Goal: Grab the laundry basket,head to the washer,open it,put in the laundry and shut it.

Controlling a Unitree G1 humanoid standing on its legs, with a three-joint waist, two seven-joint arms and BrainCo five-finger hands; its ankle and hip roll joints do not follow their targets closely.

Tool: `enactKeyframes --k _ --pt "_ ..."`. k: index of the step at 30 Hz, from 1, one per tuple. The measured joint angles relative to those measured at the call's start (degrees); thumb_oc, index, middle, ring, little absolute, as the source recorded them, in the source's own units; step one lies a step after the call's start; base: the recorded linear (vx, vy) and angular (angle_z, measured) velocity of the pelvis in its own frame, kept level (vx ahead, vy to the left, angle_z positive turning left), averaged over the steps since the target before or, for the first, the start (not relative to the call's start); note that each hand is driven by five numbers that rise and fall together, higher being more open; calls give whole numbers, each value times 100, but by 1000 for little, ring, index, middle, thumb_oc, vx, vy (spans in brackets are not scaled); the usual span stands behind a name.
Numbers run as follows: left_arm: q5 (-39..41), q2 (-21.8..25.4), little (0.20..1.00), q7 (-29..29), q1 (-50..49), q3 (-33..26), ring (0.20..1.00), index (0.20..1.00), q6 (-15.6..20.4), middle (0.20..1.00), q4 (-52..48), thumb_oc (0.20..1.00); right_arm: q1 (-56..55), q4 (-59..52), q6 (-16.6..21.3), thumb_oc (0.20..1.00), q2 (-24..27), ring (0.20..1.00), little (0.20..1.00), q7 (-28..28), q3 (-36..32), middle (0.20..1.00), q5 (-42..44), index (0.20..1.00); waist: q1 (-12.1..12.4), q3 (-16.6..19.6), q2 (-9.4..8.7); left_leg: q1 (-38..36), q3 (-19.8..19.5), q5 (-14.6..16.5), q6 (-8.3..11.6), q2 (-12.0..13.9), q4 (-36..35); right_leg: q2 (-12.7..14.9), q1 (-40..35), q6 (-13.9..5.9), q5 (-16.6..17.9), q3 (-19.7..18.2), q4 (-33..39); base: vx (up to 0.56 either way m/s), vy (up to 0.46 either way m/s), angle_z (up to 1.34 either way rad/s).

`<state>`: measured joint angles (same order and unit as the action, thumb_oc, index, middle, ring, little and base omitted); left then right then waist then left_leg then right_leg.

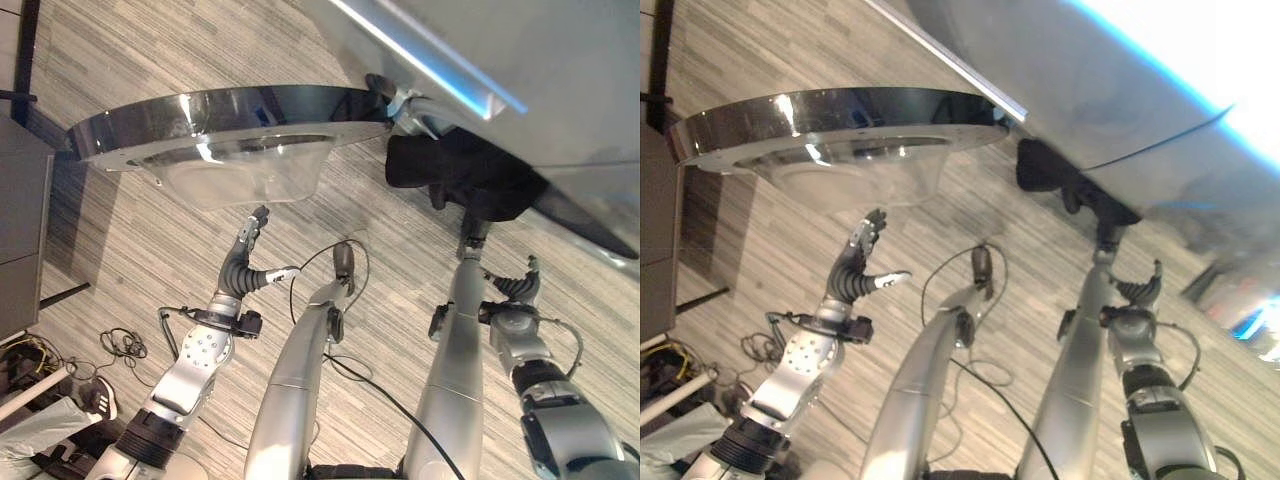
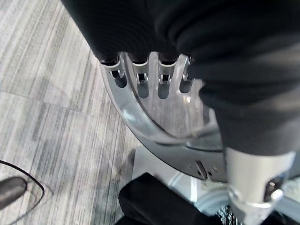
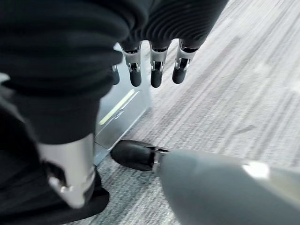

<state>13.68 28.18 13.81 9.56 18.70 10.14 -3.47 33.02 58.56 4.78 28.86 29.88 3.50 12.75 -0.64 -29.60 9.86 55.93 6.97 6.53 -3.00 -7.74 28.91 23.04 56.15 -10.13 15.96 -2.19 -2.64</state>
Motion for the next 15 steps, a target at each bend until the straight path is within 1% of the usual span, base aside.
enactKeyframes --k 1,2,3,4,5,6,8,9,11,12,15 --pt "1 -1 1000 -36 2 8 1000 1000 4 1000 7 1000 132 118 -5 1000 69 1000 1000 -1 -21 1000 1 1000 52 0 0 55 25 15 -12 0 32 5 36 -23 16 -21 11 -11 47 -6" --pt "13 -1 1000 -66 5 20 1000 1000 7 1000 17 1000 327 225 -2 1000 198 1000 1000 -2 -59 1000 6 1000 164 0 0 146 70 42 -9 1 104 -9 98 -1 47 -26 45 -14 44 -6" --pt "63 -1 1000 -68 16 36 1000 1000 7 1000 42 1000 458 297 0 1000 268 1000 1000 -10 -55 1000 6 1000 193 0 0 170 84 41 -8 0 103 -7 111 28 71 -27 82 -8 21 -6" --pt "142 -4 1000 -68 32 58 1000 1000 6 1000 50 1000 564 335 1 1000 327 1000 1000 -10 -54 1000 7 1000 218 0 0 183 119 42 -8 3 106 -3 127 72 107 -32 98 1 -3 -4" --pt "213 -37 1000 -100 95 77 1000 1000 13 1000 54 1000 705 369 -8 1000 440 1000 1000 -7 -51 1000 27 1000 274 0 0 194 158 47 -4 4 105 9 167 195 209 -43 97 8 -3 -4" --pt "230 -50 1000 -118 137 77 1000 1000 22 1000 52 1000 798 432 -3 1000 490 1000 1000 -13 -55 1000 111 1000 308 0 0 202 156 53 2 1 105 19 178 247 276 -36 98 0 0 0" --pt "373 -59 1000 -162 198 79 1000 1000 78 1000 51 1000 974 592 -4 1000 531 1000 1000 -23 -55 1000 218 1000 313 0 0 205 160 67 19 -1 108 20 180 260 391 -25 95 0 0 0" --pt "401 -76 1000 -164 202 74 1000 1000 108 1000 48 1000 1017 614 -4 1000 544 1000 1000 -39 -55 1000 228 1000 319 0 0 203 153 72 28 2 108 19 180 235 421 -21 91 22 -41 1" --pt "441 -126 1000 -178 196 70 1000 1000 139 1000 33 1000 1187 795 -17 1000 572 1000 1000 -113 -19 1000 245 1000 356 1 1 192 132 74 31 23 95 17 180 235 440 15 91 19 -56 -2" --pt "446 -160 1000 -180 191 68 1000 1000 177 1000 28 1000 1232 879 -42 1000 604 1000 1000 -132 89 1000 265 1000 371 2 3 192 129 74 31 22 97 33 180 192 467 51 90 15 -62 0" --pt "452 -167 1000 -212 191 78 1000 1000 193 1000 27 1000 1321 1010 -72 1000 632 1000 1000 -151 208 1000 355 1000 432 2 3 208 91 65 46 32 91 27 180 175 458 118 90 13 -55 2"
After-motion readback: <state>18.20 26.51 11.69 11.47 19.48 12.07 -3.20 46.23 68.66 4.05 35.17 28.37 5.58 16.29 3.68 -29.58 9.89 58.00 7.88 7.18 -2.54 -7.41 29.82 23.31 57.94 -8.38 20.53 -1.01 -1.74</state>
